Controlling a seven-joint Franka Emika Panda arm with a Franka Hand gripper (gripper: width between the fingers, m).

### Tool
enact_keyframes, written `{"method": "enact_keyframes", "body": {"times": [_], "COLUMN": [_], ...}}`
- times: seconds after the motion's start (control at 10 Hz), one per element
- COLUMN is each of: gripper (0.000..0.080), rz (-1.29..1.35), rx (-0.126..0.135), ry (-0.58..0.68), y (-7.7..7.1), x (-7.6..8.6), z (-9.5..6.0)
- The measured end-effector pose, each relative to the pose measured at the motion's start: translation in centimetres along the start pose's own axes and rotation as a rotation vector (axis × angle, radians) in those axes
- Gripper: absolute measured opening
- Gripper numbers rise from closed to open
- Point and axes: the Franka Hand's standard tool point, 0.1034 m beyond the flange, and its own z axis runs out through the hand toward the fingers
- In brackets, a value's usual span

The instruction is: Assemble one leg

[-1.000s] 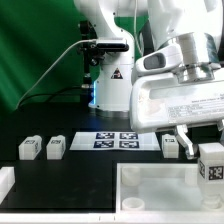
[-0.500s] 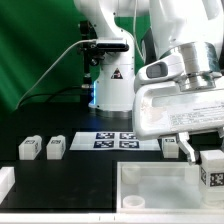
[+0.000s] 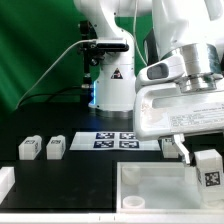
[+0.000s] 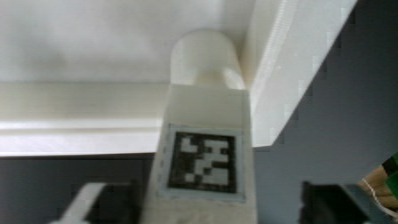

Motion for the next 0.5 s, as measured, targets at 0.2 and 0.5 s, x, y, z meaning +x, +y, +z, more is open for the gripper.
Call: {"method": "enact_keyframes", "body": {"times": [0.2, 0.5], "gripper": [0.0574, 0.0645], "rz": [0.000, 0.000], "rx": [0.000, 0.000], "ry": [-0.001, -0.001], "y": [0.02, 0.02], "x": [-0.03, -0.04], "z": [0.02, 0.03]}}
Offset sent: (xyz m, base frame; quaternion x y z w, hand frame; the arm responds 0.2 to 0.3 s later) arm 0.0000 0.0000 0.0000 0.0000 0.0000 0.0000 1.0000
